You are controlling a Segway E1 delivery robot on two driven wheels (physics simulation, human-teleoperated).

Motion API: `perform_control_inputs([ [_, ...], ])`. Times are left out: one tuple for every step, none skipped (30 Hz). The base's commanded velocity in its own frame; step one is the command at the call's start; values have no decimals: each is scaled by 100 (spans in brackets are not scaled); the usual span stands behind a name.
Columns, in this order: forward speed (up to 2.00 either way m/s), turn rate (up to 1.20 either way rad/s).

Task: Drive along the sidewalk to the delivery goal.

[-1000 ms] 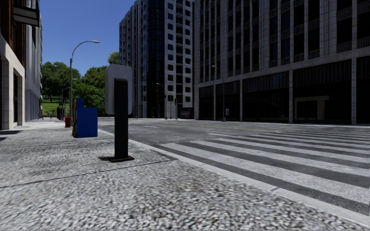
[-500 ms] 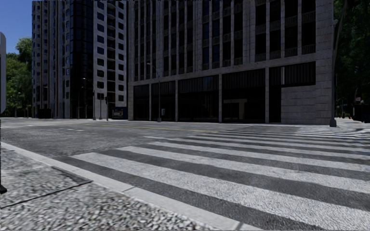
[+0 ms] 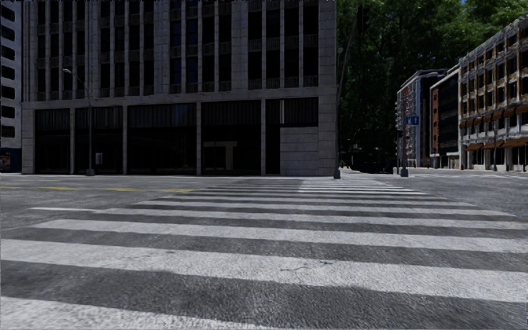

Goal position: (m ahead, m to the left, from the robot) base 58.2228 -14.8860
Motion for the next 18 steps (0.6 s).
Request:
perform_control_inputs([
  [183, -100],
  [183, -94],
  [183, 0],
  [183, 0],
  [183, 0],
  [183, 0],
  [183, 0],
  [183, 0],
  [183, 0],
  [183, 0],
  [183, 0],
  [183, 0],
  [183, 0],
  [183, 0],
  [183, 0],
  [183, -23],
  [183, -73],
  [183, -73],
])
